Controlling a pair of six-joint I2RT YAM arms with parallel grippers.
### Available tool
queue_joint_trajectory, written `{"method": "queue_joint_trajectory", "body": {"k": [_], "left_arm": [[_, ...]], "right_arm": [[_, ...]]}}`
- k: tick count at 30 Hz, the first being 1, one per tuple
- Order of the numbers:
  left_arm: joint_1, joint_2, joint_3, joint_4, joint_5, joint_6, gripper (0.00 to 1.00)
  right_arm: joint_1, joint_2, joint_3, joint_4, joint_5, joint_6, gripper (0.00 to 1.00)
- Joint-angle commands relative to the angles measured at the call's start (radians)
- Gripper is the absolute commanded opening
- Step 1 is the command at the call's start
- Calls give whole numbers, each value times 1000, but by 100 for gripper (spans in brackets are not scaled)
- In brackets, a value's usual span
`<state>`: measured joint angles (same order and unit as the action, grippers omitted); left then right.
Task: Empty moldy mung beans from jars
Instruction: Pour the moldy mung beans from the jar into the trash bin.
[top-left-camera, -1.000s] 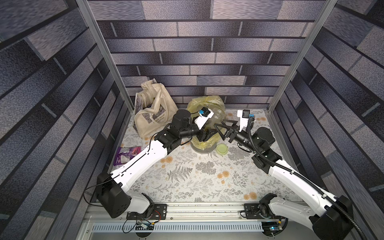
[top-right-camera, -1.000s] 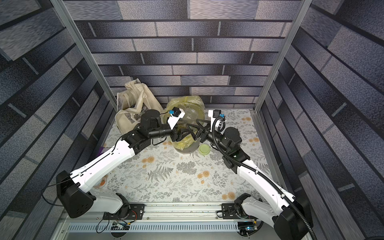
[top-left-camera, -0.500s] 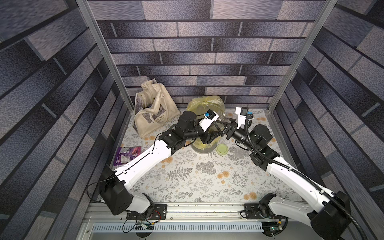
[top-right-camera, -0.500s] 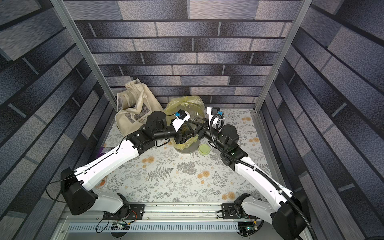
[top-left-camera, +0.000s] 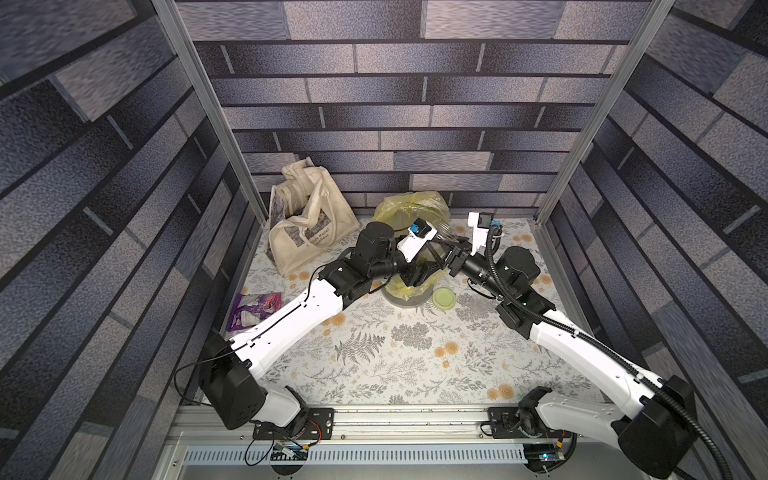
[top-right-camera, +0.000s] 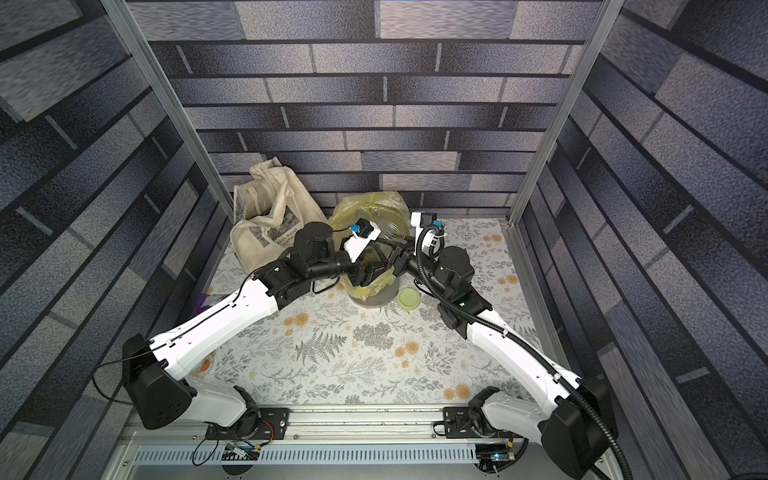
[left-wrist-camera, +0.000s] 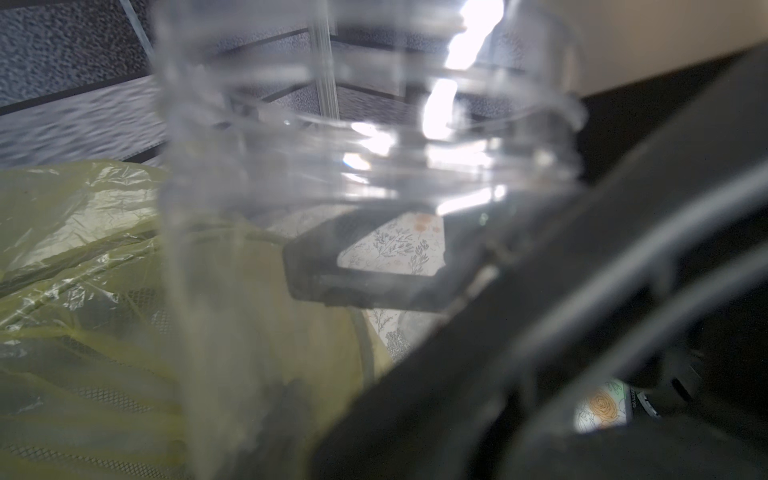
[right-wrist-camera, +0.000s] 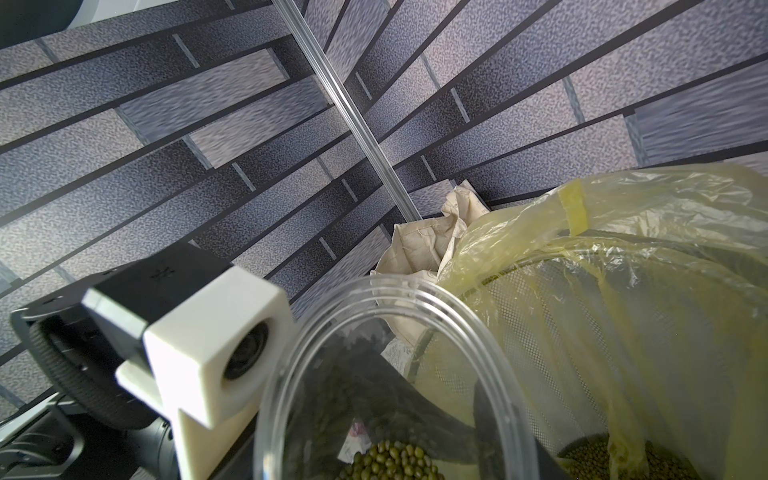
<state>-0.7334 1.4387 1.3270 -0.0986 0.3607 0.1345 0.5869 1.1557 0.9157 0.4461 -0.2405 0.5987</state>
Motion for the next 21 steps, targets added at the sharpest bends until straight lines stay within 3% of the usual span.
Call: {"method": "queue_joint_trajectory", "body": {"k": [1, 2, 3, 6, 15, 21], "left_arm": [[-14, -42, -33, 98, -29, 29, 90], [-14, -48, -46, 115, -27, 31, 99], [-15, -57, -65, 142, -24, 31, 100], [-15, -95, -145, 253, -17, 36, 100], [-12, -188, -406, 728, -149, -53, 100], [13, -159, -478, 974, -180, -130, 100]], "right_arm": [[3, 4, 41, -25, 80, 77, 41], [2, 1, 43, -21, 85, 87, 41], [1, -3, 46, -20, 92, 96, 40], [2, -12, 60, -17, 106, 105, 40], [1, 0, 94, 41, 112, 193, 40], [1, 6, 89, 75, 113, 221, 40]]}}
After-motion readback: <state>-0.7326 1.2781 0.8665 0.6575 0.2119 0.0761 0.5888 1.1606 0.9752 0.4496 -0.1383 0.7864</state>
